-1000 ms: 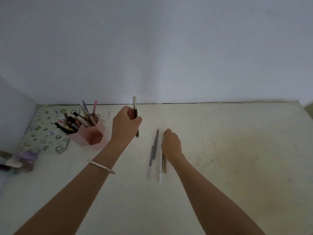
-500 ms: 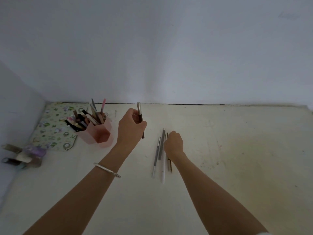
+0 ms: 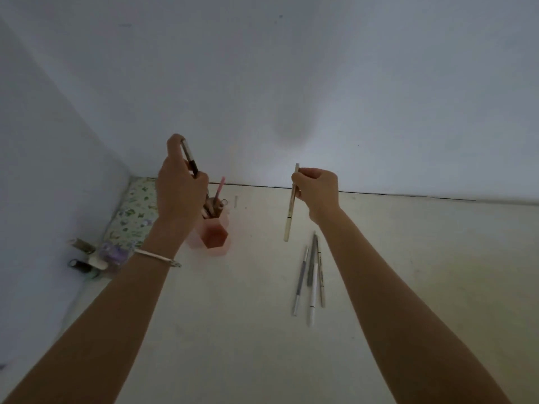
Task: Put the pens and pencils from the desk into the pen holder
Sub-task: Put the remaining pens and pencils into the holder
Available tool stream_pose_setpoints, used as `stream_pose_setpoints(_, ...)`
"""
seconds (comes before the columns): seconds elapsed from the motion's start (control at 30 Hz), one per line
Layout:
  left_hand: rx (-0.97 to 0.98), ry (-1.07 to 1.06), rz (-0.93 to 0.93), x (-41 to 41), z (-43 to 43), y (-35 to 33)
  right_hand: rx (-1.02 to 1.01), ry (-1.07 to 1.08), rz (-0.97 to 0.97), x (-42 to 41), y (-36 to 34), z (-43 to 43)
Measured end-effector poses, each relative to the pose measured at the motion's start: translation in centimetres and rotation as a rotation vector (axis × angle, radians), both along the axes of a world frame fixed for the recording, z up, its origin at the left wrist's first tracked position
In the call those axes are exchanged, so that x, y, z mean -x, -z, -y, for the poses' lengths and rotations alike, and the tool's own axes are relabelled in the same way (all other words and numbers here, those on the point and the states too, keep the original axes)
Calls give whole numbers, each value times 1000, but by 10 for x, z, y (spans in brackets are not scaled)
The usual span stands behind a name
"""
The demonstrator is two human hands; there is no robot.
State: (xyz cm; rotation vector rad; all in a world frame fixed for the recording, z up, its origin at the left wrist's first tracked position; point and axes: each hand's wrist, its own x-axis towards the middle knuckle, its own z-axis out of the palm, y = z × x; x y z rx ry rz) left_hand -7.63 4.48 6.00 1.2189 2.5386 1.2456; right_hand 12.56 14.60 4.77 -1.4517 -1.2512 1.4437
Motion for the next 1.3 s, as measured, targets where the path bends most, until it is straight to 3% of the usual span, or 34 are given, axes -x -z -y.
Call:
stream_pose_setpoints(0.17, -36, 12, 5, 17, -6, -1, 62, -14, -142, 31, -14, 2)
stream_pose_setpoints(0.33, 62, 91, -26, 19, -5, 16, -110, -28, -136, 46, -22, 3)
stream_pose_setpoints(0.53, 367, 152, -333, 20, -3, 28, -293, 55, -152, 64, -16, 22)
stream_pose_setpoints(0.7, 101, 58, -240, 31, 5, 11, -466, 12, -85, 83, 11, 45)
stream_pose_setpoints(0.8, 56, 56, -154, 30, 8, -1, -537, -120, 7, 90, 28, 57)
stream_pose_setpoints(0.97, 12, 66, -81, 9, 10, -10, -825, -464, 406, 91, 48, 66)
stream_pose_setpoints(1.03, -48, 57, -101, -12, 9, -8, -837, -440, 446, 81, 46, 64)
stream_pose_setpoints(1.1, -99, 102, -116, -43, 6, 2, -771, -262, 382, 60, 39, 53)
stream_pose_setpoints(1.17, 8, 208, -63, -82, 1, 22, -686, -84, 327, 30, 32, 39)
stream_pose_setpoints(1.3, 563, 391, 74, -145, -5, 79, -539, 106, 278, -33, 26, 18)
